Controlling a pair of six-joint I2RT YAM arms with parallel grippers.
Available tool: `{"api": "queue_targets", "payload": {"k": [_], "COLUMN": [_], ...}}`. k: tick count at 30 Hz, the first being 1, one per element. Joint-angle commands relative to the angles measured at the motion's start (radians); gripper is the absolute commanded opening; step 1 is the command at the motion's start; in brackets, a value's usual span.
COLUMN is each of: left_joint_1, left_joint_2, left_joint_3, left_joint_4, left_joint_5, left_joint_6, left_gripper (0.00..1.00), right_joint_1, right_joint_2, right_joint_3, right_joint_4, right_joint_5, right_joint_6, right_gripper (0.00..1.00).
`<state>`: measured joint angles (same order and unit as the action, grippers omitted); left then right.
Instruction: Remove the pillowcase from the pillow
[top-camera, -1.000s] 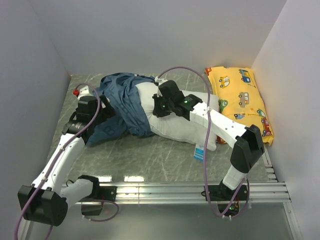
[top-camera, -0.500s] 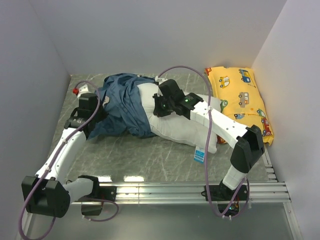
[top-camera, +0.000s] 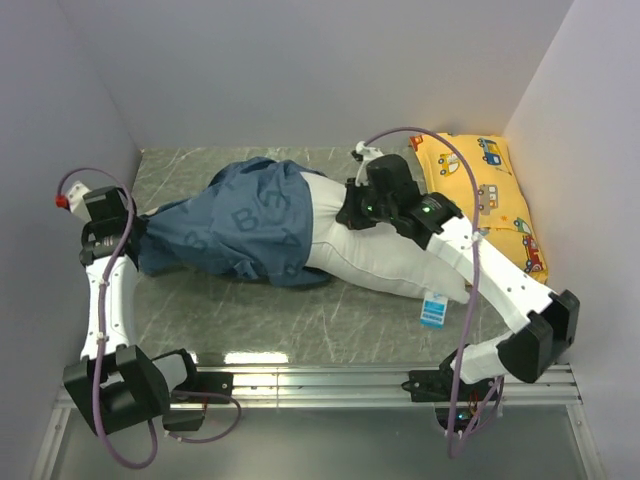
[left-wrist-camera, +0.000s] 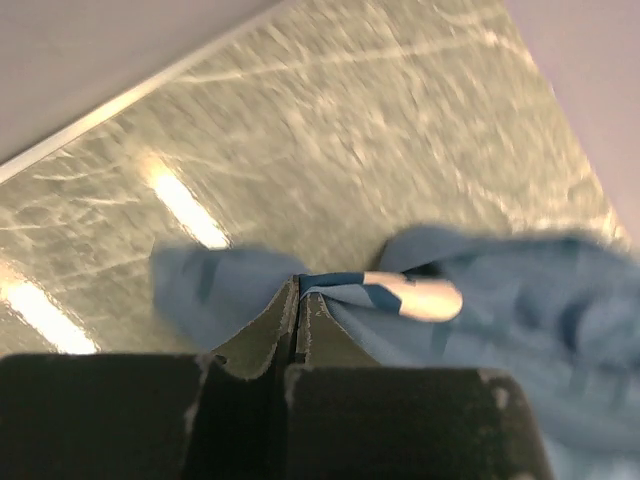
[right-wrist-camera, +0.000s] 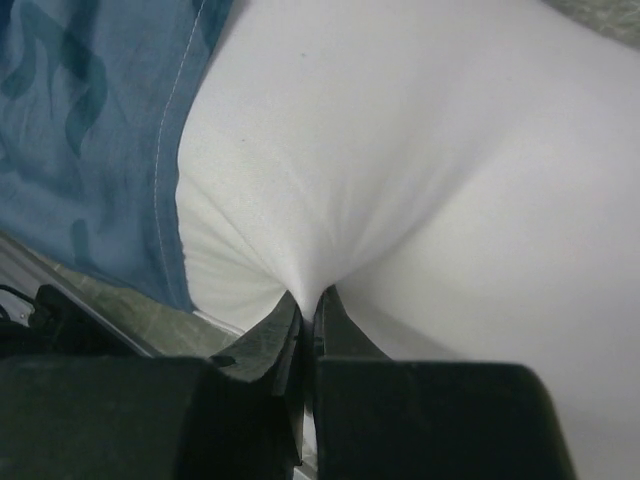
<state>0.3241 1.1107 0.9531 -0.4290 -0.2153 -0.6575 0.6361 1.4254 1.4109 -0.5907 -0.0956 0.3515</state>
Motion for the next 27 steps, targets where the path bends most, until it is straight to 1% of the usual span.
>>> {"api": "queue_targets", "payload": {"k": [1, 3, 8, 11, 12, 14, 15, 17, 18, 20, 21, 23, 24, 26, 27], "left_joint_1": [0.072, 0.092, 0.108, 0.118, 0.118, 0.118, 0.107, 0.089, 0.057, 0.011, -0.047, -0.109, -0.164, -0.215, -0.264], "left_joint_2": [0.041, 0.055, 0.101, 0.116, 0.118, 0.124, 0.126, 0.127, 0.129, 0.117, 0.103, 0.06, 0.046, 0.0, -0.018], "left_joint_3": [0.056, 0.07, 0.127, 0.148, 0.151, 0.174, 0.179, 0.217, 0.237, 0.288, 0.299, 0.315, 0.319, 0.306, 0.293], "left_joint_4": [0.062, 0.068, 0.062, 0.076, 0.093, 0.117, 0.124, 0.102, 0.087, 0.046, 0.018, -0.002, -0.032, -0.057, -0.065], "left_joint_5": [0.01, 0.056, 0.077, 0.149, 0.227, 0.324, 0.409, 0.464, 0.479, 0.473, 0.464, 0.429, 0.421, 0.394, 0.38], "left_joint_6": [-0.04, -0.054, -0.057, -0.056, -0.048, -0.031, -0.025, 0.005, 0.022, 0.073, 0.09, 0.126, 0.134, 0.144, 0.144], "left_gripper": [0.0, 0.01, 0.01, 0.01, 0.0, 0.01, 0.04, 0.18, 0.39, 0.65, 0.78, 0.84, 0.86, 0.87, 0.87], "right_joint_1": [-0.052, -0.085, -0.121, -0.127, -0.127, -0.125, -0.124, -0.125, -0.124, -0.127, -0.124, -0.125, -0.125, -0.124, -0.124], "right_joint_2": [-0.146, -0.177, -0.244, -0.261, -0.261, -0.253, -0.246, -0.238, -0.234, -0.209, -0.2, -0.162, -0.136, -0.109, -0.088], "right_joint_3": [-0.004, -0.02, 0.011, 0.04, 0.052, 0.063, 0.063, 0.059, 0.057, 0.062, 0.068, 0.077, 0.085, 0.097, 0.102], "right_joint_4": [0.066, 0.066, 0.037, 0.032, 0.035, 0.031, 0.043, 0.057, 0.063, 0.075, 0.081, 0.092, 0.103, 0.112, 0.114], "right_joint_5": [0.001, -0.028, -0.059, -0.095, -0.125, -0.134, -0.144, -0.158, -0.159, -0.159, -0.158, -0.142, -0.139, -0.136, -0.139], "right_joint_6": [0.015, 0.015, 0.018, 0.027, 0.033, 0.038, 0.046, 0.055, 0.058, 0.067, 0.067, 0.072, 0.073, 0.076, 0.078], "right_gripper": [0.0, 0.0, 0.0, 0.0, 0.0, 0.0, 0.0, 0.0, 0.0, 0.0, 0.0, 0.0, 0.0, 0.0, 0.0]}}
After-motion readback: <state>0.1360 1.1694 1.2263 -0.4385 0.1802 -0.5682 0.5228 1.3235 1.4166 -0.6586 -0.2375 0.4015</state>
